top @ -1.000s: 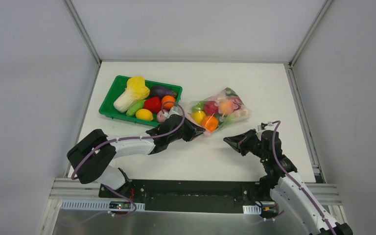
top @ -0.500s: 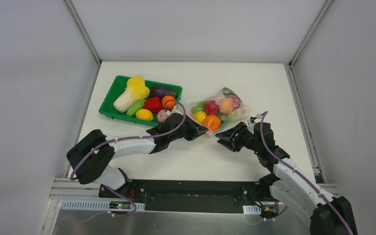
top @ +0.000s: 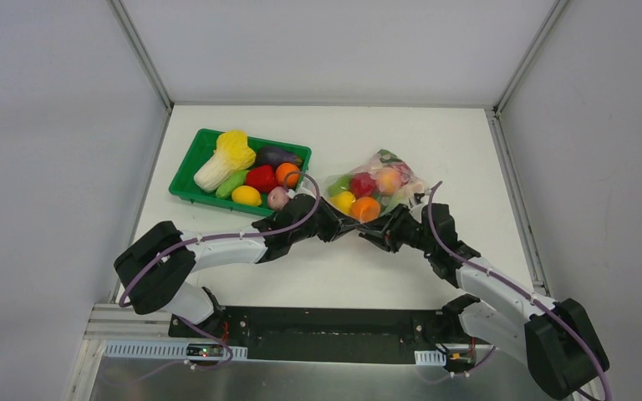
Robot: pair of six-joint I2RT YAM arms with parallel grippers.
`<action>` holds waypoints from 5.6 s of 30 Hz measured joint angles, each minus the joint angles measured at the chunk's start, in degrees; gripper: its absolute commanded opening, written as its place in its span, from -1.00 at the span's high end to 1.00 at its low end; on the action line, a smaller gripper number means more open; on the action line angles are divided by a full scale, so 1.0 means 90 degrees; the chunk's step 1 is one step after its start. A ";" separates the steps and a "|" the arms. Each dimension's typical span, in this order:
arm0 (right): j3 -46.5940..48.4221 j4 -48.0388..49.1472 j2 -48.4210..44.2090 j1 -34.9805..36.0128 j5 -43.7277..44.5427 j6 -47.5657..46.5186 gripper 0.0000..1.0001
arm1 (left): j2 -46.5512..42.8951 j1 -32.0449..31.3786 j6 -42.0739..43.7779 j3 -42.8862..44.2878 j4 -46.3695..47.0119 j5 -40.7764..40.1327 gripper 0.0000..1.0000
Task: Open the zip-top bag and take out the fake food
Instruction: Zip the zipper food storage bag at the center of the board, then unzip the zipper food storage bag at the center of the board.
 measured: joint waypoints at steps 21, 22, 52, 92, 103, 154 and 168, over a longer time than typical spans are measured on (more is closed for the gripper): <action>-0.0005 -0.0097 -0.0364 -0.0039 0.0092 0.0112 1.00 | -0.0041 -0.0017 -0.0029 0.0056 0.0185 -0.0007 1.00; -0.0005 -0.0197 -0.0498 -0.0085 0.0078 0.0100 1.00 | -0.0073 -0.0017 -0.0034 0.0041 0.0221 -0.0002 1.00; 0.0695 -0.3546 -0.2319 -0.1783 -0.0044 -0.1263 1.00 | -0.1103 0.1440 0.0729 -0.0639 -0.0644 -0.0058 1.00; 0.2300 -0.5739 -0.1936 -0.2985 0.0884 -0.3835 -0.52 | 0.0342 0.1474 0.3541 0.0568 -0.1977 0.2351 -0.03; 0.1950 -0.5797 -0.2555 -0.2985 -0.0109 -0.3597 -0.55 | 0.0804 0.1372 0.3300 0.0566 -0.1139 0.2727 0.21; -0.0134 -0.2662 -0.1778 0.1715 0.3660 0.1064 0.23 | 0.1141 0.0440 0.0219 0.0296 0.0867 0.2215 1.00; -0.0197 -0.2380 -0.1814 0.1809 0.4201 0.1668 0.56 | 0.1141 0.0342 -0.0015 0.0284 0.0974 0.2076 1.00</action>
